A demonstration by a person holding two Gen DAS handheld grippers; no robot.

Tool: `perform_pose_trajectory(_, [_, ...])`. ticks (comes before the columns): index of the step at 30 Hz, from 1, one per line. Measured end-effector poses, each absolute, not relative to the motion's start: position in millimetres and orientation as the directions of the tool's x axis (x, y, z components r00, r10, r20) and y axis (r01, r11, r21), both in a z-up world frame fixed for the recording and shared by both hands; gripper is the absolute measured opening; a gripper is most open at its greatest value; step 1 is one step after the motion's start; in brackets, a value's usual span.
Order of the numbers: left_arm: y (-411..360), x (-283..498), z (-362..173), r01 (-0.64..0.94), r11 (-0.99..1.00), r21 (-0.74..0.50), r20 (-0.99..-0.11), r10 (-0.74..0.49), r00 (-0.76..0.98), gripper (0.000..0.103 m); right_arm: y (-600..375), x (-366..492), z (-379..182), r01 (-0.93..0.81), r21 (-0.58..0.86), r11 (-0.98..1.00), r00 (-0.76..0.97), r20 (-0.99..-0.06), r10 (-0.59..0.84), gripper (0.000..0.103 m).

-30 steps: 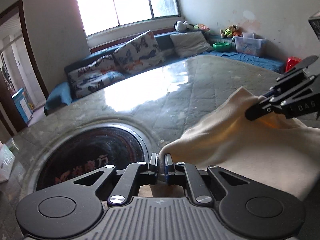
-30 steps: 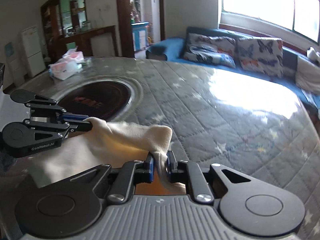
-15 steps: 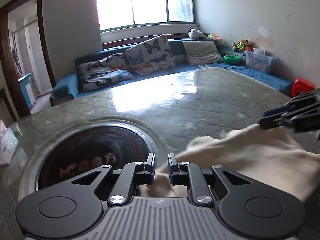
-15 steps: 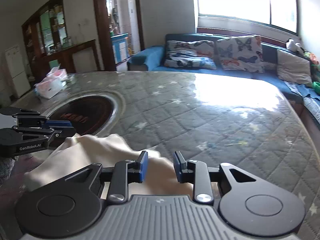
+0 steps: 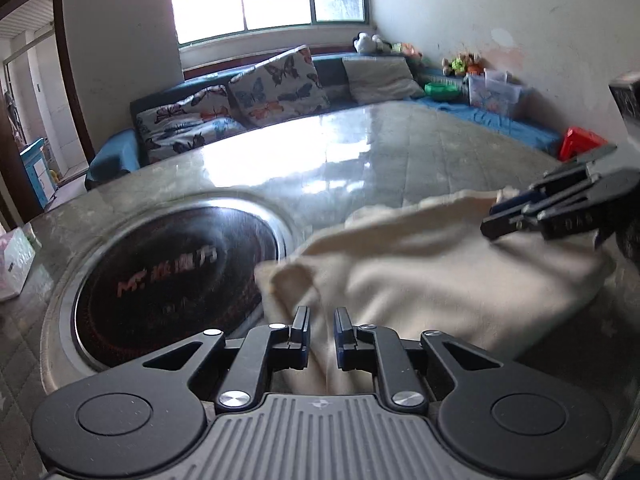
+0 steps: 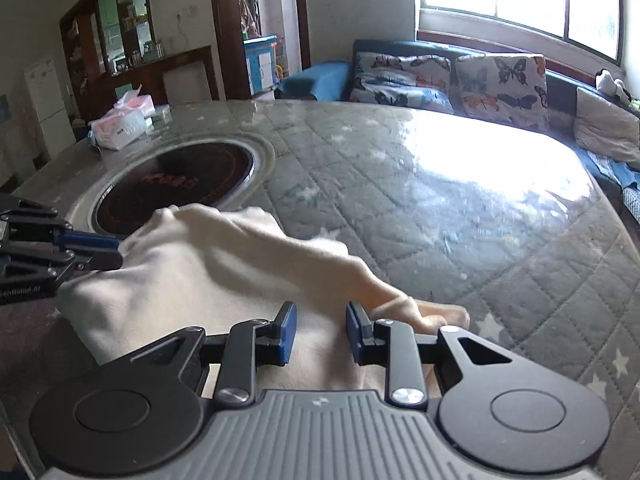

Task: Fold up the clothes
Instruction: 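Lay the folded side down and open both grippers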

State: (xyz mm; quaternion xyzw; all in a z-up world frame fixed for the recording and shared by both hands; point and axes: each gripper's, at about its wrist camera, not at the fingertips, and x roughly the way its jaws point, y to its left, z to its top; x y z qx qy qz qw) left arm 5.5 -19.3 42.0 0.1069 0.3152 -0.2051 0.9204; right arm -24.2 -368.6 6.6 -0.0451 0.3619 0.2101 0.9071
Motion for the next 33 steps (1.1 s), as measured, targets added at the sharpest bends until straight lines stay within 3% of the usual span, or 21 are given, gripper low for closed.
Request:
perform_pose_trajectory(6, [-51, 46, 55, 0.433, 0.902, -0.008, -0.604, -0.349, 0.716, 0.014, -362, -4, 17, -0.401, 0.082, 0.913, 0.677, -0.644, 0.355, 0.027])
perform_pose_trajectory(12, [-76, 84, 35, 0.398, 0.916, -0.042, -0.654, -0.327, 0.683, 0.014, -354, 12, 11, -0.393, 0.073, 0.916, 0.674, -0.655, 0.342, 0.027])
perform_pose_trajectory(16, [-80, 85, 19, 0.386, 0.922, 0.022, -0.663, -0.275, 0.696, 0.016, -353, 10, 10, -0.390, 0.050, 0.919, 0.680, -0.658, 0.324, 0.027])
perform_pose_trajectory(26, [-78, 52, 38, 0.412, 0.911, -0.024, -0.617, -0.338, 0.711, 0.016, -368, -20, 13, -0.386, 0.038, 0.922, 0.691, -0.650, 0.316, 0.027])
perform_pose_trajectory(33, [-78, 31, 28, 0.418, 0.909, -0.003, -0.641, -0.322, 0.696, 0.016, -402, -32, 2, -0.295, 0.084, 0.952, 0.697, -0.662, 0.275, 0.026])
